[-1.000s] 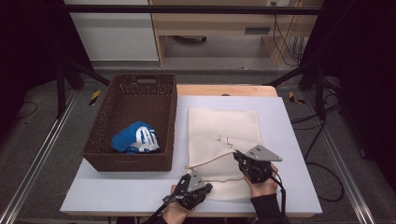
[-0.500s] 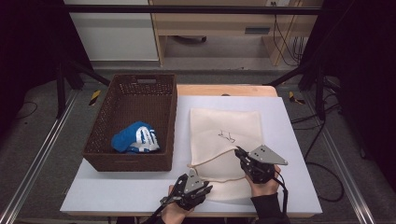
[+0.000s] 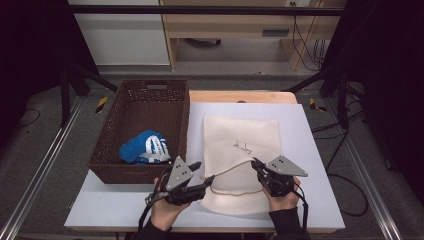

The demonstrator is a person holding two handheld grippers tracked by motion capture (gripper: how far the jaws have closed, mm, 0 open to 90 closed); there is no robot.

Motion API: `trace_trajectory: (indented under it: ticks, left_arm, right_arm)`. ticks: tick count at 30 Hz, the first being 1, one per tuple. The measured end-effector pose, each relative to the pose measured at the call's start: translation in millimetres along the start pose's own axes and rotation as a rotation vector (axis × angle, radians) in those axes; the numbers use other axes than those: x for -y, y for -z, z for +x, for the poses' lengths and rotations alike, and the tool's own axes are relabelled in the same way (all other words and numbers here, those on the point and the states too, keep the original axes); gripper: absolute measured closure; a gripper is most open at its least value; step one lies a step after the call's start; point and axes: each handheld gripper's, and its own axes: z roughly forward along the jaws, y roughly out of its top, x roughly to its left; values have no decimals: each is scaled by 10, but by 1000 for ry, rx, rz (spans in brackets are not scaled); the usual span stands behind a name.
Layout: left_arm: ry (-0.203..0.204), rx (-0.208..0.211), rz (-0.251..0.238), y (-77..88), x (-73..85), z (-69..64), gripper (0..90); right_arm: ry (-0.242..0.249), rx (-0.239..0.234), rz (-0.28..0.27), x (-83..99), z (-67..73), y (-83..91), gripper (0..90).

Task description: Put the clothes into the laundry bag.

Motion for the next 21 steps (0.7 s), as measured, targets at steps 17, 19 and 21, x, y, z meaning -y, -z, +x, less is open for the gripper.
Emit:
trace_trajectory:
  ticks: [17, 19, 21]
  left_arm:
    - [-34, -169, 16, 302, -399, 868, 328]
    - [-49, -205, 32, 338, -381, 985, 324]
    - [-48, -223, 45, 369, -344, 1108, 317]
  right_arm:
    - [2, -6, 7, 8, -1, -3, 876]
    - [3, -5, 7, 12, -8, -4, 876]
    - [3, -5, 9, 16, -11, -8, 876]
